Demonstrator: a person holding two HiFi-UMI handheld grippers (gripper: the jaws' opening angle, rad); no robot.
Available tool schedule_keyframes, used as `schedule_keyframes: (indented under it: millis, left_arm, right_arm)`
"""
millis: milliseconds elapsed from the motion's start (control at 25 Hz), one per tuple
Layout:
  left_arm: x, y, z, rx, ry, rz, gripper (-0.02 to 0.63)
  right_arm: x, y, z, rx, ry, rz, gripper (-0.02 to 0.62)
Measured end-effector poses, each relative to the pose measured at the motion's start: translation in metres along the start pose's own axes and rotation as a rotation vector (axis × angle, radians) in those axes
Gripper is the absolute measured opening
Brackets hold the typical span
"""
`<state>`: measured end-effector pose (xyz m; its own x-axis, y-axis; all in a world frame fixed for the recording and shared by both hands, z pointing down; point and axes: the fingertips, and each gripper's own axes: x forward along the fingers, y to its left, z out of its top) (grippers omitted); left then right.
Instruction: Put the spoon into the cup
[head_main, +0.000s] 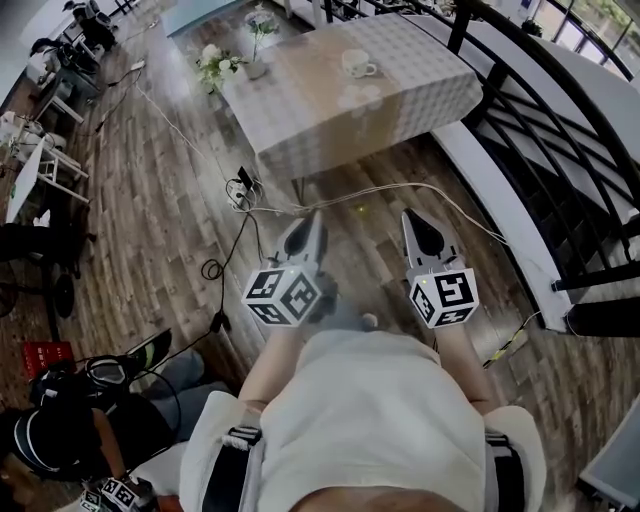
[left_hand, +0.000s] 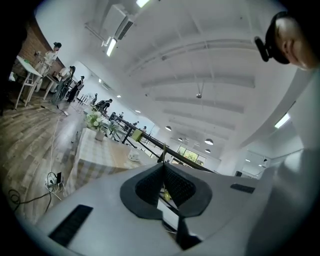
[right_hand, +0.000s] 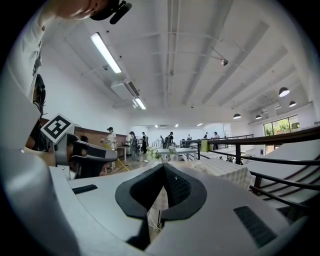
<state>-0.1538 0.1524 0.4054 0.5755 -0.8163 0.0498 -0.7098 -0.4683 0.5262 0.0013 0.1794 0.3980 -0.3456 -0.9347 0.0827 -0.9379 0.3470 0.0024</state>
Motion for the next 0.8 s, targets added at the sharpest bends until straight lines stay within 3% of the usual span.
schedule_keyframes:
  millis: [800]
  left_arm:
    - [0.000, -0.022, -0.003, 0.012, -0.027, -0.010, 0.005]
  right_arm:
    - [-0.022, -0.015, -0.003, 0.044, -0.029, 0.019, 0.002]
